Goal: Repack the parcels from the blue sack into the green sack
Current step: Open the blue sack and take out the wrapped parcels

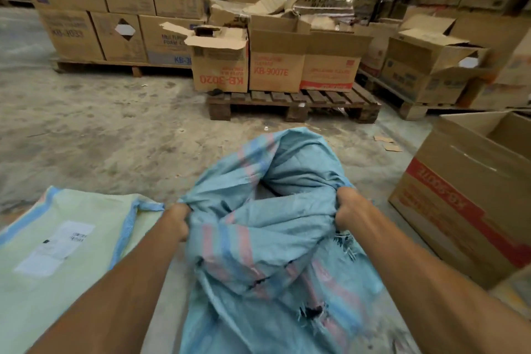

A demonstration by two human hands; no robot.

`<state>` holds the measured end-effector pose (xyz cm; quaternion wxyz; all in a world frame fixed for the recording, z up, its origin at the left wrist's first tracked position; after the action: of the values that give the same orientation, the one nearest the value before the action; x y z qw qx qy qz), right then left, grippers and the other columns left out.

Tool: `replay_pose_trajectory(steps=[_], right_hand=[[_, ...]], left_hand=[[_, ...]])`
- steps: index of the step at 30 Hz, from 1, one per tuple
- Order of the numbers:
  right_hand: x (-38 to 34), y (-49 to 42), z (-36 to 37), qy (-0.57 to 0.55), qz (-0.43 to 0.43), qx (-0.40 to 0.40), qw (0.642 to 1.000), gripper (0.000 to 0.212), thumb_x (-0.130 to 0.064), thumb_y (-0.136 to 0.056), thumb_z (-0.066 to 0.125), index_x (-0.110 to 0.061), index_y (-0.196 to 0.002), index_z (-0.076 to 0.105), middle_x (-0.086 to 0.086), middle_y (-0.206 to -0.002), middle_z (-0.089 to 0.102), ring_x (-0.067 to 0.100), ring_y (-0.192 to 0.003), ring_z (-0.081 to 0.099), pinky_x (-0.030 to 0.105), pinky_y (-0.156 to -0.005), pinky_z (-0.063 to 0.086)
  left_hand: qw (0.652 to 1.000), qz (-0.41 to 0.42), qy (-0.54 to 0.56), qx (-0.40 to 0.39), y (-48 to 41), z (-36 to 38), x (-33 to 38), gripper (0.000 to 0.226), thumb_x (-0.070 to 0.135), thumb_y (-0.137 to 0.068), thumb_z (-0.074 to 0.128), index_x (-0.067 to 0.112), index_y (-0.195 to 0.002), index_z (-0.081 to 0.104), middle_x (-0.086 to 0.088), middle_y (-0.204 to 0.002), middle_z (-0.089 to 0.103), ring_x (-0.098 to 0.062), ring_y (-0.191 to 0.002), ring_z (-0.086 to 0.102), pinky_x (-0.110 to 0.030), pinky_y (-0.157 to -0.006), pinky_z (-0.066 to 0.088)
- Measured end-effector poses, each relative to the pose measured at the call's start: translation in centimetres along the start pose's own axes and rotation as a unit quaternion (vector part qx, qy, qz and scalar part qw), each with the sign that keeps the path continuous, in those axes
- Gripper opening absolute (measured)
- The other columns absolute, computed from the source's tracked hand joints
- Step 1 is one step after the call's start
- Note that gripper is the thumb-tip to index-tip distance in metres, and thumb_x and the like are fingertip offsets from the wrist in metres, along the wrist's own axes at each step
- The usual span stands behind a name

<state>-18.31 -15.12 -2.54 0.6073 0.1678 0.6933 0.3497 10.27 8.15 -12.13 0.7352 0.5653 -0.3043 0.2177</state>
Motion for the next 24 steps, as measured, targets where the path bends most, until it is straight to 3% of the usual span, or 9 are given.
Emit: replay_pose_trajectory(steps=[2, 5, 7, 9, 11, 14, 18, 21, 24], right_hand=[[-0.8, 0.3, -1.5, -0.046, -0.010, -0.063, 0.997, 0.041, -0.031, -0.105, 0.039, -0.002, -0.099, 0.067, 0.017, -0.101, 0.069, 0.032, -0.087, 0.064, 0.043, -0.071, 0.053], [-3.0, 2.4, -7.4, -0.076, -0.059, -0.010, 0.995, 0.047, -0.017, -0.107, 0.031, 0.007, -0.104, 0.071, 0.024, -0.108, 0.071, 0.036, -0.101, 0.068, 0.042, -0.085, 0.051], [-2.7, 3.8, -11.7, -0.011, -0.126, -0.002, 0.992, 0.067, -0.019, -0.106, 0.030, 0.001, -0.064, 0.078, 0.018, -0.076, 0.075, 0.026, -0.068, 0.075, 0.033, -0.065, 0.058], [-1.6, 5.5, -14.1, 0.022, -0.156, -0.033, 0.987, 0.080, -0.024, -0.105, 0.030, -0.010, -0.036, 0.068, 0.016, -0.068, 0.072, 0.021, -0.041, 0.067, 0.033, -0.058, 0.054], [-0.8, 5.3, -14.7, 0.032, -0.093, -0.056, 0.994, 0.063, -0.023, -0.099, 0.039, -0.007, -0.049, 0.074, 0.017, -0.083, 0.070, 0.026, -0.048, 0.069, 0.036, -0.060, 0.055], [-1.5, 6.1, -13.7, 0.041, -0.043, -0.027, 0.998, 0.030, -0.013, -0.064, 0.046, 0.001, -0.066, 0.072, 0.016, -0.079, 0.075, 0.033, -0.060, 0.072, 0.039, -0.061, 0.061], [-4.5, 5.1, -12.9, 0.117, -0.133, 0.027, 0.984, 0.093, -0.033, -0.035, 0.071, -0.010, -0.125, 0.058, 0.014, -0.121, 0.068, 0.032, -0.097, 0.067, 0.049, -0.093, 0.053], [-8.0, 7.9, -10.5, 0.299, -0.355, 0.166, 0.870, 0.102, -0.061, -0.065, 0.067, -0.036, -0.150, 0.015, 0.016, -0.154, 0.031, 0.041, -0.133, 0.041, 0.060, -0.106, 0.037], [-7.3, 8.0, -5.9, 0.555, -0.433, 0.124, 0.699, 0.105, -0.067, -0.073, 0.066, -0.039, -0.153, 0.004, 0.013, -0.161, 0.012, 0.038, -0.148, 0.017, 0.068, -0.113, 0.020]], left_hand=[[0.996, -0.052, 0.068, -0.020, 2.4, 0.7, 3.2, 0.036, 0.014, -0.101, 0.039, 0.017, -0.066, 0.047, -0.001, -0.055, 0.053, -0.015, -0.035, 0.051, -0.025, -0.050, 0.048], [0.982, -0.107, 0.144, -0.054, 6.0, 0.0, 6.3, 0.032, 0.025, -0.103, 0.038, 0.030, -0.082, 0.063, 0.011, -0.071, 0.070, -0.002, -0.066, 0.063, -0.025, -0.061, 0.042], [0.990, -0.073, 0.042, -0.117, 8.0, -0.6, 5.7, 0.020, 0.019, -0.085, 0.070, 0.020, -0.106, 0.067, 0.005, -0.048, 0.061, -0.002, -0.047, 0.055, -0.022, -0.051, 0.033], [0.984, -0.113, -0.044, -0.131, 8.1, -1.3, 3.5, 0.088, 0.014, -0.038, 0.089, 0.003, -0.121, 0.061, 0.002, -0.060, 0.058, -0.010, -0.047, 0.055, -0.029, -0.054, 0.031], [0.985, -0.088, 0.042, -0.140, 9.1, -0.4, 2.9, 0.060, 0.015, -0.072, 0.072, 0.010, -0.131, 0.059, -0.005, -0.064, 0.060, -0.010, -0.053, 0.052, -0.014, -0.064, 0.042], [0.996, -0.046, 0.075, -0.012, 10.1, -1.3, 3.0, 0.046, 0.042, -0.101, 0.031, 0.019, -0.124, 0.063, -0.004, -0.101, 0.065, -0.024, -0.090, 0.062, -0.039, -0.092, 0.051], [0.998, 0.007, 0.032, -0.060, 11.5, 0.7, 2.4, 0.051, 0.044, -0.098, 0.030, 0.013, -0.107, 0.069, -0.009, -0.117, 0.067, -0.031, -0.103, 0.063, -0.046, -0.089, 0.050], [0.993, 0.032, -0.031, -0.105, 13.0, 1.8, 1.6, 0.041, 0.023, -0.098, 0.028, 0.002, -0.089, 0.062, -0.021, -0.101, 0.069, -0.035, -0.090, 0.063, -0.049, -0.086, 0.047], [0.988, 0.050, -0.078, -0.120, 14.7, 2.8, 1.5, 0.035, 0.016, -0.096, 0.029, 0.001, -0.086, 0.059, -0.018, -0.075, 0.068, -0.033, -0.077, 0.061, -0.047, -0.086, 0.050]])
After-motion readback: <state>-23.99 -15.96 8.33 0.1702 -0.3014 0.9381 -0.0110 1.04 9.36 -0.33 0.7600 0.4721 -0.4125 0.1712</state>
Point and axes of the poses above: each hand's wrist, its own y-axis away from the middle knuckle, its own z-axis out of the palm, x = y × z, the point moved 7 cm from there along -y, towards the middle knuckle
